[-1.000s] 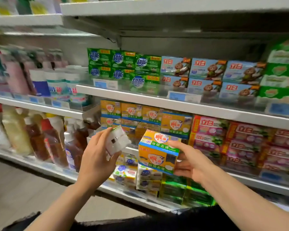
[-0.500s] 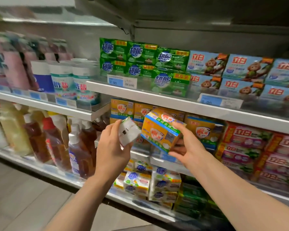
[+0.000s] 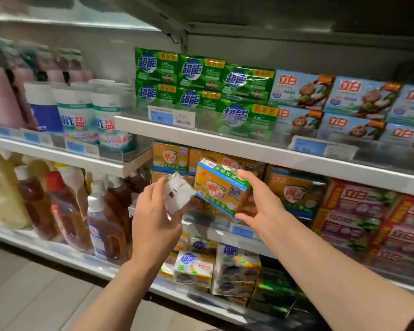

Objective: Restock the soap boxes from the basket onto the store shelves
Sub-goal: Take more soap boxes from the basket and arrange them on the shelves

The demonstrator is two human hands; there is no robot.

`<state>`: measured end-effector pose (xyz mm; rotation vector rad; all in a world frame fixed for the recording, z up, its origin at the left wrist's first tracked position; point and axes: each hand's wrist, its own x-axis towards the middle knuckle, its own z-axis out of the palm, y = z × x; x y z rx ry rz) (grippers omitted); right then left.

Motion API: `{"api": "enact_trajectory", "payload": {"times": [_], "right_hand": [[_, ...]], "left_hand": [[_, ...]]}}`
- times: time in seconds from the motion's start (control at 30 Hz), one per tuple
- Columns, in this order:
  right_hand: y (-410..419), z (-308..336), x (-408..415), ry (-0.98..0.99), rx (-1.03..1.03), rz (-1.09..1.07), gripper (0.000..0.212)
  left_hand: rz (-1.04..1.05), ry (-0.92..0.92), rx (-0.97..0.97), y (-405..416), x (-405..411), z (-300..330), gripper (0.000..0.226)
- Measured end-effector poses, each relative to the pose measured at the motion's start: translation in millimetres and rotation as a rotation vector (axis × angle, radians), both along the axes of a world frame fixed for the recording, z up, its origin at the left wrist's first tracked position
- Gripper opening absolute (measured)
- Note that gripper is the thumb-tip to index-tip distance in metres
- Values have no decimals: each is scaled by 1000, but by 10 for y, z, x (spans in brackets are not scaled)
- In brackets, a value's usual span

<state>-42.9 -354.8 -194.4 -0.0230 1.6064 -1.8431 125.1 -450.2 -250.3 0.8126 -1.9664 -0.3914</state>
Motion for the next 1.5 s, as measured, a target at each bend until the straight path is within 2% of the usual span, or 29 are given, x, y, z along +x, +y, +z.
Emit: {"api": "enact_trajectory", "payload": {"times": [0.2,0.27,0.37,0.47,0.5,0.63,0.83,1.03,1.17,1.27,1.37,1.5], "right_hand": [[-402,156,180,29,8,52,83],[-527,179,189,26,-2,24,70],[-675,192,168,31,12,6,62],[-747,195,109,58,41,-18,31],[-752,197,90,58,41,-20,27],[-737,205,77,50,55,-67,57],[-729,-43,219,231,98,-121,38],[-614,-293,238,498,111,-76,35],[-611,-301,197,528,87,-45,35],[-627,-237,162,455,41,-73,37],[-608,-223,148,421,90,-74,35],[-372,-440,168,623,117,11,31]], "left_hand": [[163,29,76,-138,196,-32,70],[181,29,95,-161,214,-33,71],[183,31,106,-169,207,-27,72],[155,30,113,-168,189,-34,72],[142,29,114,-166,178,-46,72],[94,13,111,-142,127,-99,73],[66,-18,113,-92,54,-139,74],[26,-2,103,-20,58,-125,73],[-4,16,121,5,81,-122,72],[-30,24,134,8,85,-124,72],[-59,44,152,38,79,-95,72],[-156,90,166,123,60,-18,72]]}}
